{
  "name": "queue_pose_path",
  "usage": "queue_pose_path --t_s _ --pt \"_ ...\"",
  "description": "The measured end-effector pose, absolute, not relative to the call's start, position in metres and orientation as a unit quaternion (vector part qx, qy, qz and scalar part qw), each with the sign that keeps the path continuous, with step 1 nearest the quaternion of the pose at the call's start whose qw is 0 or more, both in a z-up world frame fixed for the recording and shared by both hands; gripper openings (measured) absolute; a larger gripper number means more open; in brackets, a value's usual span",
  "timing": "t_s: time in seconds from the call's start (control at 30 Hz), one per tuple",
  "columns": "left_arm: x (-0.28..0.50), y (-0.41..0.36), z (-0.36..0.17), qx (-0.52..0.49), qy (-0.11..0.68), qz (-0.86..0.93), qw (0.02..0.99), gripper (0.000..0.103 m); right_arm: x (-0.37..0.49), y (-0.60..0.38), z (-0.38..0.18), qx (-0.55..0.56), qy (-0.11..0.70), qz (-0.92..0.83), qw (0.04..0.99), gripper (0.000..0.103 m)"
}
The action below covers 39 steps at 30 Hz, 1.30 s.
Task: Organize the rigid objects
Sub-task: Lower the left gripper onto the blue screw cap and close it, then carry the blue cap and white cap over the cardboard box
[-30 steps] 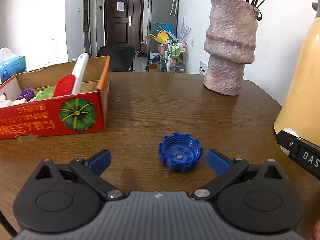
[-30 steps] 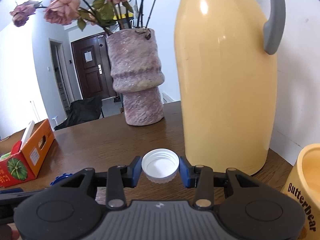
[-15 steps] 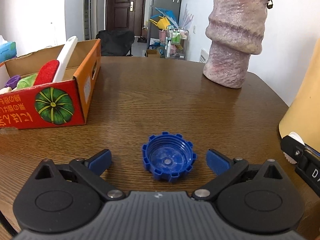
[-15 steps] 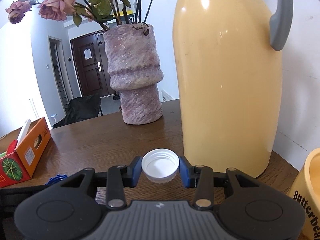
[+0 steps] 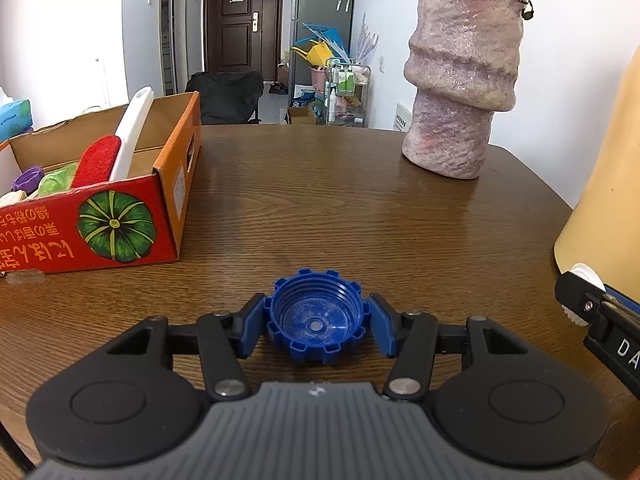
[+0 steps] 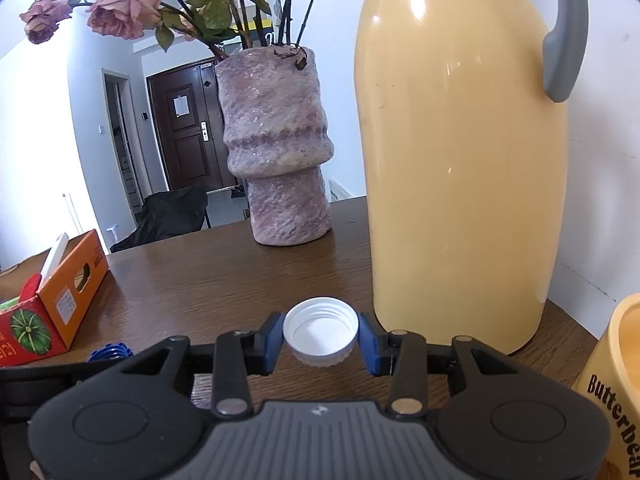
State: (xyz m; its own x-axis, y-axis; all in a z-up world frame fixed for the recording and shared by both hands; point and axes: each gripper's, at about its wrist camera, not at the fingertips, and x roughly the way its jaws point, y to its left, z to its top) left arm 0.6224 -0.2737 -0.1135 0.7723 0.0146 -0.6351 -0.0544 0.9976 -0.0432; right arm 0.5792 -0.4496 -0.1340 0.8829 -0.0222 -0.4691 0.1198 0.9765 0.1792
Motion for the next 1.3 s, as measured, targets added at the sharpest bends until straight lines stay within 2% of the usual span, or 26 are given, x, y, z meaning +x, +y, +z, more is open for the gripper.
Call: queue_pose_path --t_s 0.7,1.3 --pt "0.592 -0.242 -0.107 -0.024 0.324 0.020 0.945 0.056 0.542 -0.410 -0.124 0.080 0.194 -0.038 0.977 0.039" --pt "0.542 -0.137 -0.094 -0.046 0.306 0.045 0.950 0.056 0.502 -0.312 -0.117 0.078 0.183 -0.007 0.980 0.039"
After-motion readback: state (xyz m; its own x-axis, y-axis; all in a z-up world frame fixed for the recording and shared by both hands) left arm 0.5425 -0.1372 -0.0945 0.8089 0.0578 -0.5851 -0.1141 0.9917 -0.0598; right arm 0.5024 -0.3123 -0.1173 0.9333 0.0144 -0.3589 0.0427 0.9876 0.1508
